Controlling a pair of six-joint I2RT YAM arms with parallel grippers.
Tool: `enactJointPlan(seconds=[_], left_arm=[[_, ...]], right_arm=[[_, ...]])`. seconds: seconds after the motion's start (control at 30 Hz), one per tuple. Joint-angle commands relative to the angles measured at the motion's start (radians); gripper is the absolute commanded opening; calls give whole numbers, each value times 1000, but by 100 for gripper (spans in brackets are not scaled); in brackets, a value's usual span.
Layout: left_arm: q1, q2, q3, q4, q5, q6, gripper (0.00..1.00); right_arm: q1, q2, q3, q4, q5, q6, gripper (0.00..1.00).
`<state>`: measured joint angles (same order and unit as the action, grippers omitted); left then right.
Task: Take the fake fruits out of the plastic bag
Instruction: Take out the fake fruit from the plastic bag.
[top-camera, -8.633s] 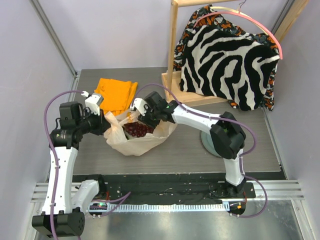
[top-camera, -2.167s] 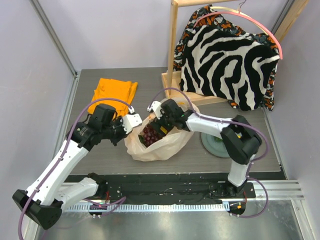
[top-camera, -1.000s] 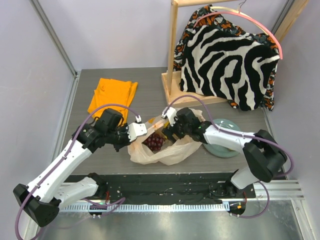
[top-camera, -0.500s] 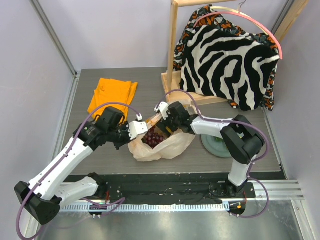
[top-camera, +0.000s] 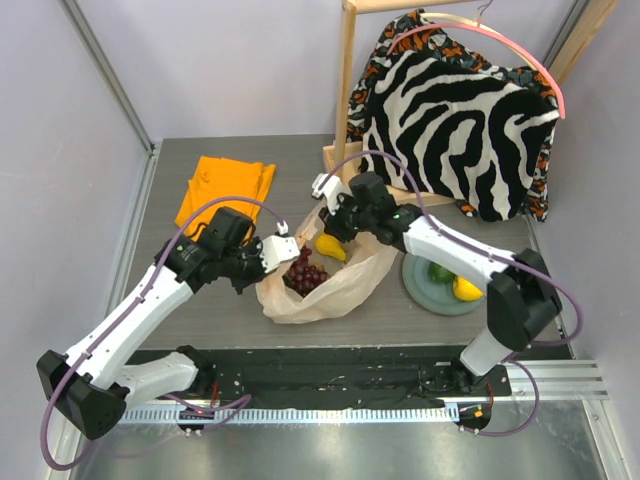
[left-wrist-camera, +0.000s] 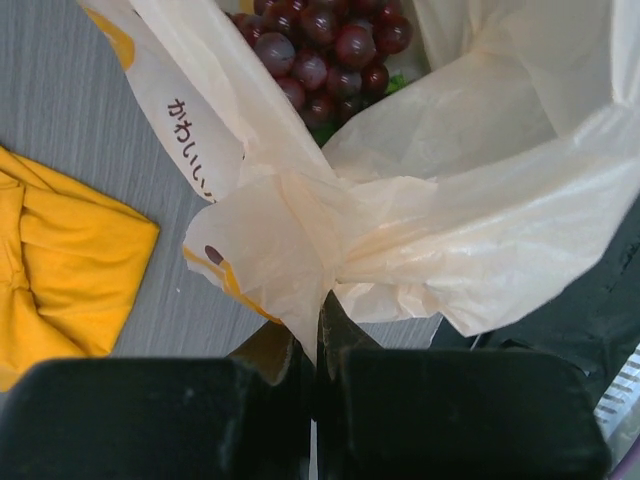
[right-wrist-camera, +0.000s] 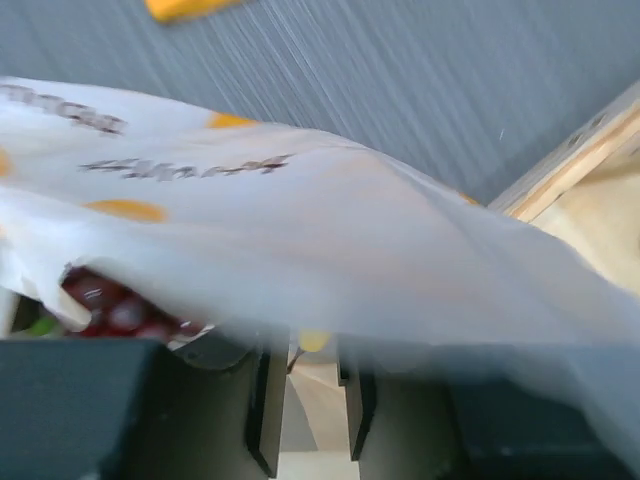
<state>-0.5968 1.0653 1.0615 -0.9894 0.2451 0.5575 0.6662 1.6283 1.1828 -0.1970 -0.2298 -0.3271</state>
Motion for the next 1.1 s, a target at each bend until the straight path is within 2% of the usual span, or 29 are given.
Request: enactJointPlan(seconds=[0.0, 0.03, 0.1, 0.13, 0.23, 0.43, 0.57, 0.67, 0.7, 0.73, 0.77, 0.8, 0.87, 0.9, 1.0, 1.07], left_arm=[[31, 21, 58, 51, 2, -27, 0], [35, 25, 67, 55, 5, -30, 0], [45, 36, 74, 58, 11, -39, 0], [43, 39, 78, 58, 11, -41, 0], [45, 47, 89, 57, 8, -42, 0], [58, 24, 81, 57, 14, -50, 0], [84, -8, 57, 58, 28, -65, 0], [95, -27, 42, 58, 36, -74, 0], [100, -28, 38, 58, 37, -76, 0], [101, -31, 32, 58, 40, -74, 0], [103, -34, 31, 60, 43, -76, 0], [104, -37, 29, 60, 42, -79, 0], [111, -37, 28, 61, 42, -80, 0], [112, -39, 28, 63, 42, -82, 0], [112, -31, 26, 74, 43, -88, 0], [112, -25, 31, 83, 43, -93, 0]], right_arm=[[-5, -102, 52, -139, -149, -50, 29], [-5, -94, 52, -151, -137, -32, 30], [-4, -62, 43, -142, -118, -3, 37], [-5, -50, 34, -128, -103, 12, 49], [-4, 7, 14, -39, -10, 77, 67], [-5, 152, 119, -13, 75, 146, 69], [-5, 264, 187, 2, 119, 192, 81], [-5, 320, 216, -1, 104, 194, 82], [-4, 332, 219, -1, 87, 192, 82], [-5, 341, 225, -7, 75, 174, 76], [-5, 353, 230, -15, 72, 165, 70], [-5, 354, 235, -24, 72, 154, 57], [-7, 328, 247, -62, 66, 116, 50], [-7, 317, 253, -100, 52, 96, 41], [-8, 256, 302, -210, -3, 46, 30], [-16, 225, 368, -272, -90, 43, 27]])
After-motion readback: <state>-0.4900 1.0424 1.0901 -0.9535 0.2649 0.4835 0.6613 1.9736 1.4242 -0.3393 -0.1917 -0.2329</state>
